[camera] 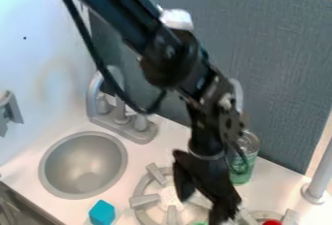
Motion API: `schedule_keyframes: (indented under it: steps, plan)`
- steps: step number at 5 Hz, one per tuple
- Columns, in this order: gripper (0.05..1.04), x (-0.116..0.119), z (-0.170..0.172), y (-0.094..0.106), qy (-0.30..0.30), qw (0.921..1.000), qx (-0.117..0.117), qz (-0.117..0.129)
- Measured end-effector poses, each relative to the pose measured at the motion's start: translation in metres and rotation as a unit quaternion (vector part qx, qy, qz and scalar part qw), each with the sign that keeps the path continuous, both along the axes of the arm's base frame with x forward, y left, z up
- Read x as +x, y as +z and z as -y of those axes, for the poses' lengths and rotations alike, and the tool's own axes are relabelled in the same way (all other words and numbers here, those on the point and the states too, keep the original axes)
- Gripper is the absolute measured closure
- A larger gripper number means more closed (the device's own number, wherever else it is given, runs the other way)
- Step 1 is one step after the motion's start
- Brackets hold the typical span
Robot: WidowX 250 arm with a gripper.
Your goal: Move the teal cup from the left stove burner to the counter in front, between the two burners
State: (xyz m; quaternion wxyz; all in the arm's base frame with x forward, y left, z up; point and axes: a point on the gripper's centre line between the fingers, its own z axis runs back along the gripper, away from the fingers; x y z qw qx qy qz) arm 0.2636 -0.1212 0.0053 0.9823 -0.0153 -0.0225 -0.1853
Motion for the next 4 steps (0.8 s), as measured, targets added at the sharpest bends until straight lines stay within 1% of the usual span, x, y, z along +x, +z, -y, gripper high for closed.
schedule_keyframes:
  steps: [1,2,3,4]
  plan:
    - [0.083,-0.005,-0.048,0.002,0.025,0.9988,0.034,-0.025]
    - [0.083,-0.022,-0.098,-0.005,0.064,0.9941,0.043,-0.076]
    - [0.083,-0.042,-0.127,-0.016,0.072,0.9914,0.048,-0.098]
    - [0.083,-0.058,-0.151,-0.028,0.063,0.9927,0.046,-0.091]
